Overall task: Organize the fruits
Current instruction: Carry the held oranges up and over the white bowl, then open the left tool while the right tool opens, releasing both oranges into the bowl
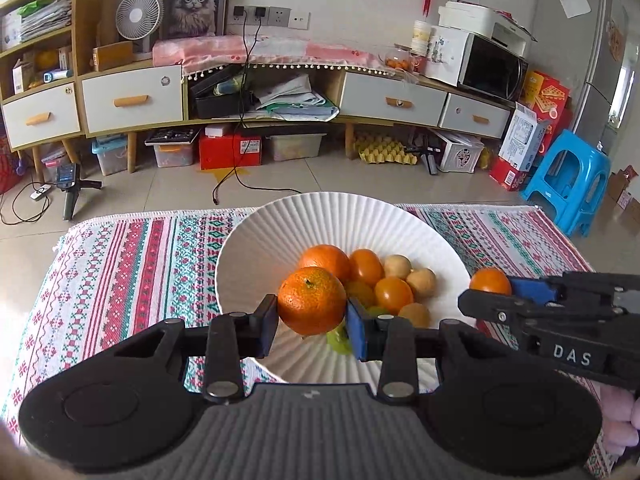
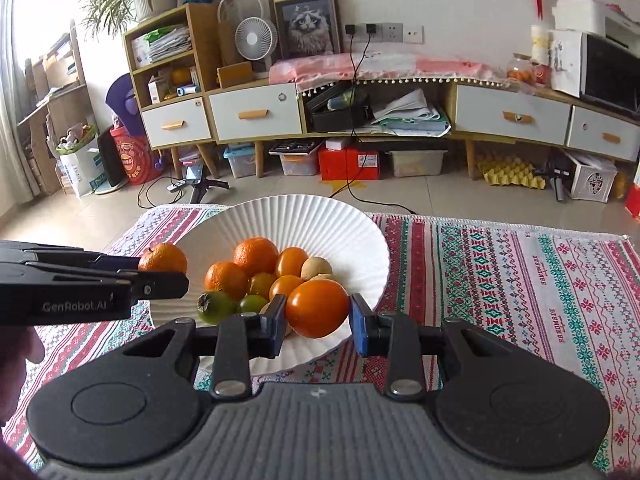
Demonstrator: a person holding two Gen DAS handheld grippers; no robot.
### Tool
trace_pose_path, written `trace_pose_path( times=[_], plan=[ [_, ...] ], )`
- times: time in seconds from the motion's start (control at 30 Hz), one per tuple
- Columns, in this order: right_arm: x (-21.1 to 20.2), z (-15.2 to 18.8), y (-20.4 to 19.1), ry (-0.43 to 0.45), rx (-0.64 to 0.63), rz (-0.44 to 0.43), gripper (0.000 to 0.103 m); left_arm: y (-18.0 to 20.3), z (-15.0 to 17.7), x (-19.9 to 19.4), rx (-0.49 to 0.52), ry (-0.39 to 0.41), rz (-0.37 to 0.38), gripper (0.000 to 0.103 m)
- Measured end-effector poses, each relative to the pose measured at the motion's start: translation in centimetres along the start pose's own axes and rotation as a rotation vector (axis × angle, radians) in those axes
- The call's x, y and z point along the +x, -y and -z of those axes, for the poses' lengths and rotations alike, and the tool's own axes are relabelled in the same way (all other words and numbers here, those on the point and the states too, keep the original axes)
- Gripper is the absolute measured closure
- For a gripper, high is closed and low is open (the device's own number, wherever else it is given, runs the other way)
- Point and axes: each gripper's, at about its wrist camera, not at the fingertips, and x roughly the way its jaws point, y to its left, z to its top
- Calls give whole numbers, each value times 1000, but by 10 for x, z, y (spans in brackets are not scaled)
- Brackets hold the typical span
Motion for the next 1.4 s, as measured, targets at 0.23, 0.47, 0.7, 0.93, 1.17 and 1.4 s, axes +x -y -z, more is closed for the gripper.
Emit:
trace_pose_path(
  times=[0.23,0.47,0.7,0.93,1.17,1.4],
  plan=[
    [14,0,8,-20,92,-19,73,-15,-9,29,-74,-32,-12,66],
    [15,3,4,-29,78,-25,73,-22,-12,36,-131,-42,-1,65],
    [16,4,4,-25,73,-35,72,-20,-14,39,-131,-42,12,64],
    [15,4,5,-20,77,-35,71,-21,-15,39,-134,-37,9,61],
    [12,3,8,-8,78,-35,61,-22,-16,29,-135,-23,13,51],
    [-1,-3,17,26,114,-25,48,-19,-10,5,-99,0,10,39]
  ],
)
